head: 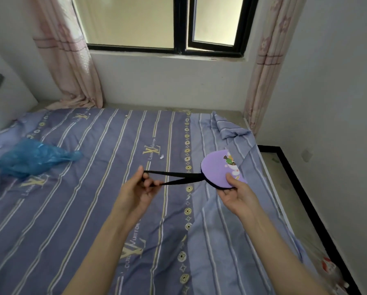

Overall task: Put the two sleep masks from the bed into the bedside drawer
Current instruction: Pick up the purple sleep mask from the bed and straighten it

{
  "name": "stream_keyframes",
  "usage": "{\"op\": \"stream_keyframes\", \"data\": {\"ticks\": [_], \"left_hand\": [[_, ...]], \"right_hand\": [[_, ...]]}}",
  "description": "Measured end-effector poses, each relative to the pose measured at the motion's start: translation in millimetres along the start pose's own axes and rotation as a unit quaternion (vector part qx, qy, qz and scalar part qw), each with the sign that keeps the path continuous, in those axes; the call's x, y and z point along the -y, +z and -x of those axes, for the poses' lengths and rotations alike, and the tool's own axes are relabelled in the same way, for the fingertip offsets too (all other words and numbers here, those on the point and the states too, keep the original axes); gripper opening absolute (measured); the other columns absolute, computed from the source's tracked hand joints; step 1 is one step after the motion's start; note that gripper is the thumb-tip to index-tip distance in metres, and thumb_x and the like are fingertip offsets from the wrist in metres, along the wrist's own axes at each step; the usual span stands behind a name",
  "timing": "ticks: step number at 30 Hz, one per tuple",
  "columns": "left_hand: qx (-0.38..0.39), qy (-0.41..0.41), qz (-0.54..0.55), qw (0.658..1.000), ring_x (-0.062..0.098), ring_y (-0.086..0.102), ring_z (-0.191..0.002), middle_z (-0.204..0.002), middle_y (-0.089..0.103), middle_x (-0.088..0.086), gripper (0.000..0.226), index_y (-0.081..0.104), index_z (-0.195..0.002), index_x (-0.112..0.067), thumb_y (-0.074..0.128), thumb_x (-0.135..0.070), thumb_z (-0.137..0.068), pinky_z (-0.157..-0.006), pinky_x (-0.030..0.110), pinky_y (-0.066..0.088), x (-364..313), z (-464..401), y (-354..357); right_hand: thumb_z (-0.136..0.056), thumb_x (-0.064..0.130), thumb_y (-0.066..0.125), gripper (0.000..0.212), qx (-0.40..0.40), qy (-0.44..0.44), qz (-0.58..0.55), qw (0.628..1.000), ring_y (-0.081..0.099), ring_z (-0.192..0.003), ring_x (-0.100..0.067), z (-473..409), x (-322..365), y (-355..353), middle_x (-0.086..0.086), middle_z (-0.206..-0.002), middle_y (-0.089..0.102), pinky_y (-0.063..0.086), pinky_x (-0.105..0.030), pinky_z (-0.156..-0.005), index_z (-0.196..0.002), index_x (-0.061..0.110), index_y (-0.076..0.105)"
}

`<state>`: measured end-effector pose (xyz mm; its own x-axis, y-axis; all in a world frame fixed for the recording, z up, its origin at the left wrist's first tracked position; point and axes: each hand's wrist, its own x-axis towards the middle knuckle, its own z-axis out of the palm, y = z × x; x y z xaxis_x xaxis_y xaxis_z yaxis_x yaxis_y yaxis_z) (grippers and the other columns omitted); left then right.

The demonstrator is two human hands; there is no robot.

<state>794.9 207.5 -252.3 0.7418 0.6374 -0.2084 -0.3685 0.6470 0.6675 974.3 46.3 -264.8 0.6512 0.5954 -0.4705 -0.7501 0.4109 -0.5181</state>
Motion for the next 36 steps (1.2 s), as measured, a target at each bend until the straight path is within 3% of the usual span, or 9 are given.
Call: {"op": "stream_keyframes", "data": {"ticks": [3, 6, 11, 16, 21, 23, 25, 29, 36], "left_hand": [[-0.034, 0.086, 0.068, 0.993, 0.013, 0.064, -0.062, -0.054, 0.06, -0.004, 0.023, 0.065, -0.062, -0.016, 0.053, -0.025, -0.08, -0.069, 0.026, 0.058, -14, 26, -10], [-0.042, 0.144, 0.113, 0.982, 0.009, 0.063, -0.066, -0.07, 0.067, -0.004, 0.02, 0.07, -0.084, -0.014, 0.051, -0.019, -0.083, -0.073, 0.022, 0.056, -26, 65, -27], [-0.171, 0.238, 0.0, 0.956, 0.014, 0.068, -0.067, -0.088, 0.074, 0.003, 0.033, 0.054, -0.109, -0.015, 0.037, 0.005, -0.089, -0.067, 0.025, 0.058, -23, 152, -56], [-0.358, 0.292, -0.092, 0.882, 0.014, 0.065, -0.052, -0.103, 0.066, 0.01, 0.045, 0.04, -0.117, -0.025, 0.047, 0.008, -0.087, -0.054, 0.021, 0.056, -28, 244, -80], [-0.478, 0.308, -0.121, 0.813, 0.015, 0.068, -0.058, -0.064, 0.071, -0.004, 0.007, 0.061, -0.086, -0.019, 0.061, -0.012, -0.084, -0.059, 0.023, 0.059, -37, 322, -113], [-0.52, 0.317, -0.103, 0.787, 0.012, 0.068, -0.061, -0.057, 0.069, -0.006, 0.006, 0.06, -0.079, -0.017, 0.062, -0.02, -0.084, -0.062, 0.021, 0.057, -41, 357, -134], [-0.534, 0.34, -0.071, 0.771, 0.011, 0.068, -0.066, -0.065, 0.07, -0.004, 0.005, 0.057, -0.089, -0.019, 0.059, -0.016, -0.086, -0.068, 0.022, 0.057, -45, 388, -158], [-0.546, 0.409, -0.027, 0.731, 0.017, 0.066, -0.096, -0.105, 0.066, 0.007, 0.05, 0.032, -0.137, -0.015, 0.045, 0.0, -0.091, -0.086, 0.03, 0.053, -64, 441, -204], [-0.627, 0.485, -0.077, 0.604, 0.014, 0.071, -0.081, -0.116, 0.064, 0.002, 0.051, 0.04, -0.134, -0.007, 0.054, 0.002, -0.086, -0.072, 0.023, 0.058, -139, 517, -291]], "right_hand": [[-0.086, -0.004, 0.05, 0.016, 0.053, 0.034, 0.019, 0.998, 0.062, -0.089, -0.024, -1, -26, 19, -0.007, -0.07, 0.075, 0.06, -0.037, -0.061, -0.095, 0.006, 0.059], [-0.086, -0.004, 0.05, 0.017, 0.118, 0.059, 0.07, 0.989, 0.062, -0.092, -0.022, 4, -57, 38, -0.006, -0.082, 0.074, 0.059, -0.033, -0.065, -0.097, 0.007, 0.059], [-0.088, 0.001, 0.049, 0.026, 0.279, 0.105, 0.217, 0.93, 0.062, -0.096, -0.019, 41, -123, 50, -0.004, -0.103, 0.067, 0.055, -0.033, -0.082, -0.111, 0.008, 0.058], [-0.087, 0.003, 0.053, 0.022, 0.389, 0.165, 0.322, 0.847, 0.069, -0.077, -0.01, 92, -192, 58, 0.006, -0.081, 0.075, 0.058, -0.025, -0.065, -0.105, 0.012, 0.062], [-0.086, 0.003, 0.053, 0.023, 0.497, 0.218, 0.357, 0.76, 0.068, -0.077, -0.009, 148, -265, 81, 0.006, -0.081, 0.075, 0.057, -0.024, -0.066, -0.104, 0.012, 0.063], [-0.086, 0.006, 0.054, 0.023, 0.539, 0.245, 0.369, 0.716, 0.068, -0.082, -0.011, 174, -297, 88, 0.005, -0.086, 0.074, 0.056, -0.024, -0.067, -0.106, 0.013, 0.064], [-0.087, 0.01, 0.055, 0.023, 0.578, 0.263, 0.385, 0.67, 0.067, -0.086, -0.012, 198, -330, 95, 0.003, -0.092, 0.074, 0.055, -0.023, -0.069, -0.107, 0.013, 0.065], [-0.088, 0.01, 0.054, 0.025, 0.606, 0.292, 0.412, 0.615, 0.067, -0.091, -0.014, 237, -398, 115, 0.002, -0.096, 0.073, 0.055, -0.025, -0.074, -0.112, 0.012, 0.062], [-0.081, 0.013, 0.059, 0.029, 0.624, 0.377, 0.386, 0.566, 0.069, -0.092, -0.014, 310, -526, 152, 0.001, -0.098, 0.075, 0.055, -0.021, -0.07, -0.109, 0.012, 0.062]]}}
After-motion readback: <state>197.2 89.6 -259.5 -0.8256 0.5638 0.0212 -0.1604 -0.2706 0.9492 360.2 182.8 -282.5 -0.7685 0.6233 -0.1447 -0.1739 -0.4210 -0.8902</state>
